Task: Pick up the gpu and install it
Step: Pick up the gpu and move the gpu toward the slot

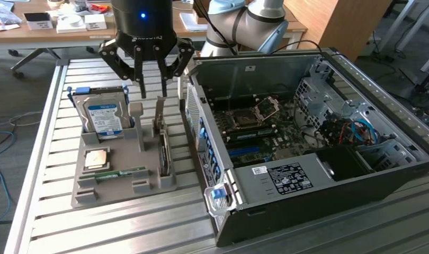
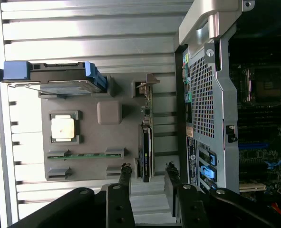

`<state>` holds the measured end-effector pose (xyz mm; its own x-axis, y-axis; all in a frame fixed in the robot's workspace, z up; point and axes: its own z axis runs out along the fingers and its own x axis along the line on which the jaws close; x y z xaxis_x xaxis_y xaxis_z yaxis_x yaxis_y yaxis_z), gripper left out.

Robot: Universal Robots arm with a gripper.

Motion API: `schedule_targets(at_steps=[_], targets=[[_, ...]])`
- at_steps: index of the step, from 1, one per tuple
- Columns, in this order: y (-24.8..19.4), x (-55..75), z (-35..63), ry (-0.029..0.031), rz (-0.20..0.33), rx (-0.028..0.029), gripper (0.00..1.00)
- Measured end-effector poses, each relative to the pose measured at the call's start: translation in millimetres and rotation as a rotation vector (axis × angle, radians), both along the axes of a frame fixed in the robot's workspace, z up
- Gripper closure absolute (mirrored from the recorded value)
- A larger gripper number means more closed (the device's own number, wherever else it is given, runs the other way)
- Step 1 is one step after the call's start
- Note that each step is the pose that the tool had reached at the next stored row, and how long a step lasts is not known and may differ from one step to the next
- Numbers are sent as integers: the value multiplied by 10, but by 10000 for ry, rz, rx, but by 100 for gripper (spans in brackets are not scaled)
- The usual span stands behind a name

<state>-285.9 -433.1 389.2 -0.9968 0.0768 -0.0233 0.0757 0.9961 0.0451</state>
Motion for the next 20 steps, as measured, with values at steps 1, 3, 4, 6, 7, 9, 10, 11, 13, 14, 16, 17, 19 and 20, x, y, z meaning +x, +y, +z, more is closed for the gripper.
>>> schedule_targets(at_steps=[1, 3, 4, 6, 7, 9, 10, 11, 13, 14, 16, 17, 19, 20], targets=[[0, 0, 0, 0, 0, 0, 64], [0, 0, 0, 0, 0, 0, 57], [0, 0, 0, 0, -1, 0, 57], [0, 0, -15, -3, 0, 3, 57], [0, 0, -33, -3, -1, 6, 57], [0, -1, -67, 0, -2, 11, 57], [0, -1, -85, 0, -2, 16, 57], [0, 0, -103, 0, -1, 18, 57], [0, 0, -141, -1, -1, 22, 57], [0, 0, -159, 0, -1, 22, 57], [0, 0, -195, -1, 0, 22, 57], [0, 0, -212, 0, -1, 22, 57], [0, 0, -250, 0, 0, 22, 57], [0, 0, -267, 1, -1, 21, 57]])
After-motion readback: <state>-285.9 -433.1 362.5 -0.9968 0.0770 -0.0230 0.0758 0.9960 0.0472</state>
